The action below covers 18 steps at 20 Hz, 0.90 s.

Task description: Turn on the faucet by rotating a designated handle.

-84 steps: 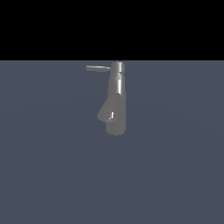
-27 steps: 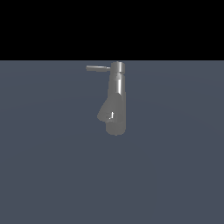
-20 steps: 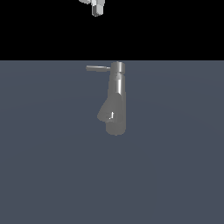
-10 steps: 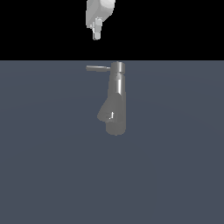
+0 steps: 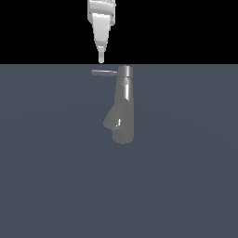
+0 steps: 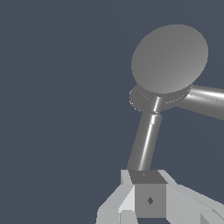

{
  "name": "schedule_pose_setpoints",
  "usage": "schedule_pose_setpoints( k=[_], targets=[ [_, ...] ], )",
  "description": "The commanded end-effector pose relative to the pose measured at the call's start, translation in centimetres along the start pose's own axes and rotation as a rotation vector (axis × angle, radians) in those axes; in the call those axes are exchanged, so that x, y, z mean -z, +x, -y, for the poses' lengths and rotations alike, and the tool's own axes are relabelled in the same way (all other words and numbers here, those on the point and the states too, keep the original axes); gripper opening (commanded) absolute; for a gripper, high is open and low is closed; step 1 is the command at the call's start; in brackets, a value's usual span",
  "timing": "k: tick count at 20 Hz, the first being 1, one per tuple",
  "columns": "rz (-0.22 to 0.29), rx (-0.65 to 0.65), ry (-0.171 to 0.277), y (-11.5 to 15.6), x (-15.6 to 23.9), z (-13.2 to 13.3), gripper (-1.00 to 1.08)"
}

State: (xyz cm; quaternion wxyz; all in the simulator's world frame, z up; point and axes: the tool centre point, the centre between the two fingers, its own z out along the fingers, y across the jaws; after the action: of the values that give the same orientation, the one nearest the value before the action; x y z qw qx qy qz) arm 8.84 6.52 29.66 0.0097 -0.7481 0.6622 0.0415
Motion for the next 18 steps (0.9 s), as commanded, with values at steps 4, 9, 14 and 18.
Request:
schedule_pose_setpoints(
  k=[4,9,14,18],
  targets=[
    [-0.01,-0.112,-0.005,-0.2,-3.0,2.0,-1.0],
    [-0.016,-0.177,-0.008,-0.3,-4.9,3.1,-1.0],
    [-0.02,-0.211,-0.009,-0.4,-5.9,3.6,-1.0],
    [-0.021,-0.216,-0.009,-0.4,-6.0,3.7,-1.0]
  ],
)
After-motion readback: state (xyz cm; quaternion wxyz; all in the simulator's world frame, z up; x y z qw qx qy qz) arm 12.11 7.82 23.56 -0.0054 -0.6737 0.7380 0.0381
